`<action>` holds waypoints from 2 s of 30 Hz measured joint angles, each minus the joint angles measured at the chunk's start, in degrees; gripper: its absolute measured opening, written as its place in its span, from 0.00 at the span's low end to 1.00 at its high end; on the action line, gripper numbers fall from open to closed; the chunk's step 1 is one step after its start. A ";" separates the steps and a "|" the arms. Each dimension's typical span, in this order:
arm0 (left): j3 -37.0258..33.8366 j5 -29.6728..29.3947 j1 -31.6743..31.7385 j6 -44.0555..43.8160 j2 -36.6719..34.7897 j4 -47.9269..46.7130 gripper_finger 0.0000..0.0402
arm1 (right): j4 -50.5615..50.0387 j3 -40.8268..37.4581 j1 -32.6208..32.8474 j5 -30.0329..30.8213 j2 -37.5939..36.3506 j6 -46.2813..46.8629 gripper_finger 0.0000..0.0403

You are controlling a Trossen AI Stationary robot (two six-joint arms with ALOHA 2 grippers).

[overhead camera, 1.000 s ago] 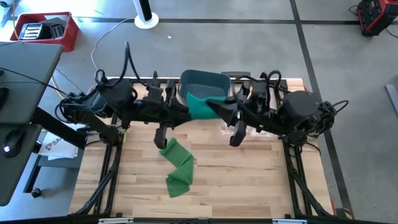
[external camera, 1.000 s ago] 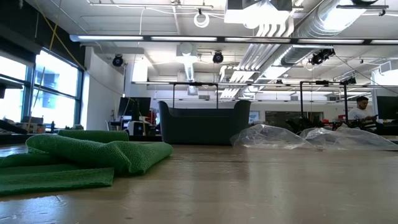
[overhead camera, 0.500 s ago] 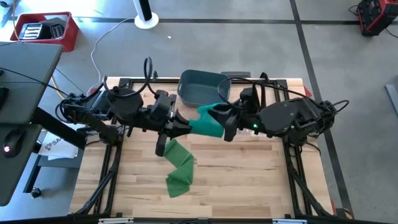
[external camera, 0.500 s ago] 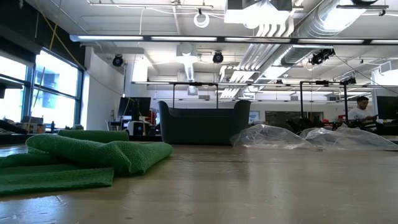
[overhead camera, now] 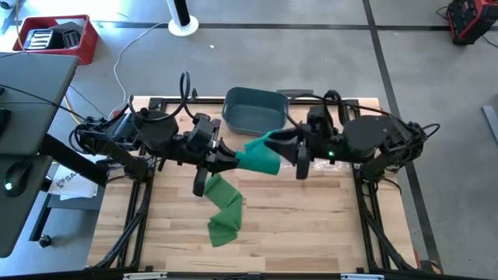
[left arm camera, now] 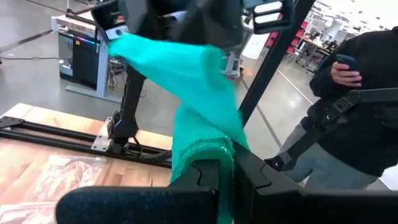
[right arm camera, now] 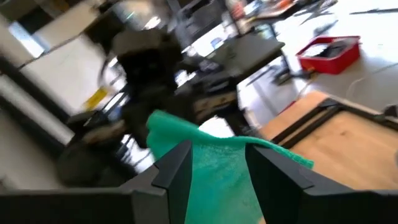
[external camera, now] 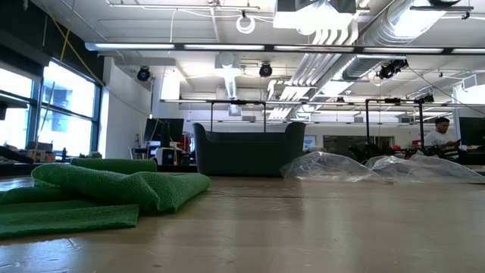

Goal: Roll bandage
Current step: Roll the blue bandage

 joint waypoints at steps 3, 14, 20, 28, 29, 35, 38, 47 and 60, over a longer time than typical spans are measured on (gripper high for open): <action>0.02 0.03 -0.02 0.02 0.00 0.13 0.01 | -0.04 0.00 -0.01 -3.48 0.25 -0.89 0.36; 0.00 -0.71 0.09 -2.85 0.50 0.69 0.01 | -2.57 0.00 -1.46 -0.39 -0.22 6.34 0.36; 0.01 -0.87 -0.02 -3.07 0.51 0.89 0.01 | -9.60 0.02 -0.82 0.06 -3.74 10.91 0.36; 0.02 -1.23 0.04 -3.95 0.50 1.36 0.01 | -7.56 0.02 0.08 -11.20 -5.69 0.37 0.36; 0.02 -1.25 0.04 -3.86 0.50 1.38 0.01 | -6.62 0.04 0.21 -12.27 -5.33 -1.58 0.36; 0.02 -1.25 0.48 -3.48 0.50 1.33 0.01 | -5.28 0.02 -1.27 -14.05 -2.28 -5.96 0.36; 0.02 -1.29 0.70 -3.45 0.50 1.33 0.01 | -3.91 0.02 -1.96 -16.08 -0.56 -9.85 0.36; 0.02 -0.31 1.99 -4.03 0.50 0.86 0.01 | -3.27 0.00 -0.73 -12.09 1.86 -20.21 0.26; 0.06 0.95 3.52 -6.02 0.46 -5.24 0.01 | 4.04 -0.02 1.34 -3.69 1.77 -27.86 0.01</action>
